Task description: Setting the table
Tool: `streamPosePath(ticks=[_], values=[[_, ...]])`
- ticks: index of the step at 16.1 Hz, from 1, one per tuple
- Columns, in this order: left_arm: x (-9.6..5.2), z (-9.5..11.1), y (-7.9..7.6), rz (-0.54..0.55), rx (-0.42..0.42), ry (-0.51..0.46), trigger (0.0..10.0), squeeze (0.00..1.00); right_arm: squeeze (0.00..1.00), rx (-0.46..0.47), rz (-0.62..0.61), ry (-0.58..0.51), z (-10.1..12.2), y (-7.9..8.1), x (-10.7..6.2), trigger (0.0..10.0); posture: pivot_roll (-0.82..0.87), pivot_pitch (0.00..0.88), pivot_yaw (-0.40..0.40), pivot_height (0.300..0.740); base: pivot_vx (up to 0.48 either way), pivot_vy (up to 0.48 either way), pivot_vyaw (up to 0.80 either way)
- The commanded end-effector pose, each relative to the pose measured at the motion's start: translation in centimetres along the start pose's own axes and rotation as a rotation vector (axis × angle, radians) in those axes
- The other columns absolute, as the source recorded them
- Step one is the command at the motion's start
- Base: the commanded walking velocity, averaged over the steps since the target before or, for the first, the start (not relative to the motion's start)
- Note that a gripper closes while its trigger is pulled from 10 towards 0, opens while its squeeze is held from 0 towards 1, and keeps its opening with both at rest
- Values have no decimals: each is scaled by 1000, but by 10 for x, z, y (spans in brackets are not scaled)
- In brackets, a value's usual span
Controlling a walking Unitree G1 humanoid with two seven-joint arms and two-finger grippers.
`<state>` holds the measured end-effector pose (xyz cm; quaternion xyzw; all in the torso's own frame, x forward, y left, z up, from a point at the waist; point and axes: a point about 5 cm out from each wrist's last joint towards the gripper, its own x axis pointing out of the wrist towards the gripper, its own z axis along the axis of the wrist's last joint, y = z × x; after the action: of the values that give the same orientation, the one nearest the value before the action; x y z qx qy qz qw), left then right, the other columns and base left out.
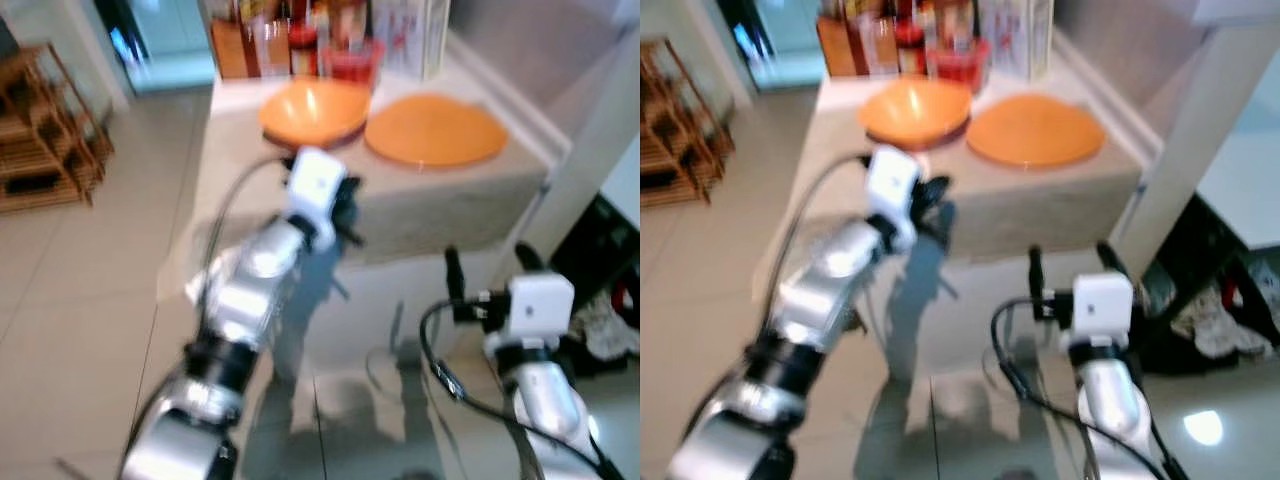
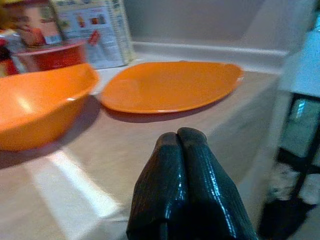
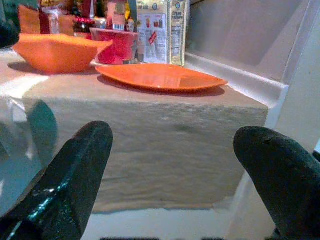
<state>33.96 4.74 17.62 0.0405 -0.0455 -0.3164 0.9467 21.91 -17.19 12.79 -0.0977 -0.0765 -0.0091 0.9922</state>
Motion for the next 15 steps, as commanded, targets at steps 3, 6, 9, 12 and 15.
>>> streamPosePath(ticks=[3, 6, 9, 12, 15], values=[[-4, 17, 5, 26, 11, -91, 10000, 0, 0, -33, -18, -40, 4, -3, 1, 10000, -179, 5, 88, 727, 472, 0, 0], [-4, 30, 4, 32, 21, -158, 10000, 0, 0, -80, -28, -94, 10, -4, 1, 10000, -177, 6, 87, 727, 472, 0, 0], [-4, 33, 1, 10, 38, -164, 10000, 0, 0, -93, -48, -116, 13, -7, 3, 10000, -177, 6, 89, 727, 472, 0, 0], [-3, 35, -1, 4, 49, -168, 10000, 0, 0, -94, -49, -120, 12, -7, 3, 10000, -177, 4, 87, 727, 480, 0, 0], [-2, 39, 6, 70, 80, -164, 10000, 0, 0, -95, -49, -121, 12, -7, 3, 10000, -176, 4, 86, 727, 160, 0, 0]])
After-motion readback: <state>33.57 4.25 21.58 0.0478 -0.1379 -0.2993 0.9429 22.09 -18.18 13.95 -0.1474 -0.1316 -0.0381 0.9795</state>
